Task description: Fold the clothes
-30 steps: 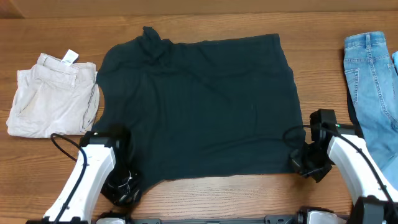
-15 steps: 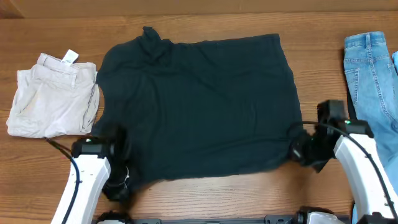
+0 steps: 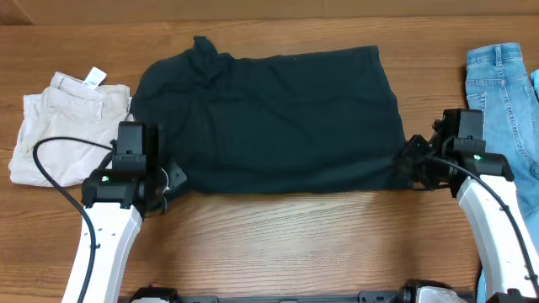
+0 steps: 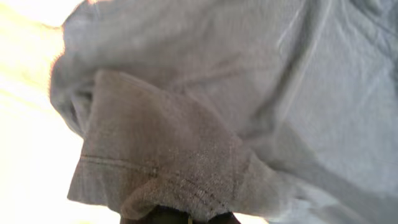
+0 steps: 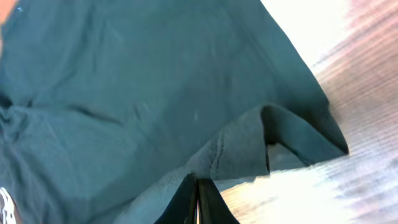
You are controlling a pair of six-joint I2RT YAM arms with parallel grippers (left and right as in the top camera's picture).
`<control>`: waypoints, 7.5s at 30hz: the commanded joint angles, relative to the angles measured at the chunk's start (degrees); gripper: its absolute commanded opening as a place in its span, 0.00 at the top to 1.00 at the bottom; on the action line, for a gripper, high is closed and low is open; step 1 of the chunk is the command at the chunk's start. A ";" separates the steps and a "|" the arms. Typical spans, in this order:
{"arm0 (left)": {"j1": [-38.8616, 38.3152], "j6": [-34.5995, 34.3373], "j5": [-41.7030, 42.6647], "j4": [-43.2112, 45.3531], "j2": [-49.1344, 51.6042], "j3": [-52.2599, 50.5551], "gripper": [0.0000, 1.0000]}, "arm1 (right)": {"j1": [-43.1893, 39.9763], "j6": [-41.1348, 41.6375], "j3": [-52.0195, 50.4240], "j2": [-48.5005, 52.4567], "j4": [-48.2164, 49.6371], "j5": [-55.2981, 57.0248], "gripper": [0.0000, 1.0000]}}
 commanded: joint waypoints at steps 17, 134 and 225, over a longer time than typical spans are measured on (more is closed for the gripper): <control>1.31 14.69 -6.97 1.09 13.07 4.96 0.12 | -0.15 -2.89 1.27 9.16 1.75 -4.98 0.35; 3.98 22.58 -4.00 -16.46 35.93 21.33 0.75 | 0.37 -11.10 1.20 9.16 -14.80 -12.44 0.24; 16.59 26.21 5.38 -11.52 16.39 1.55 0.22 | -4.94 0.20 -7.98 10.88 9.70 11.56 0.95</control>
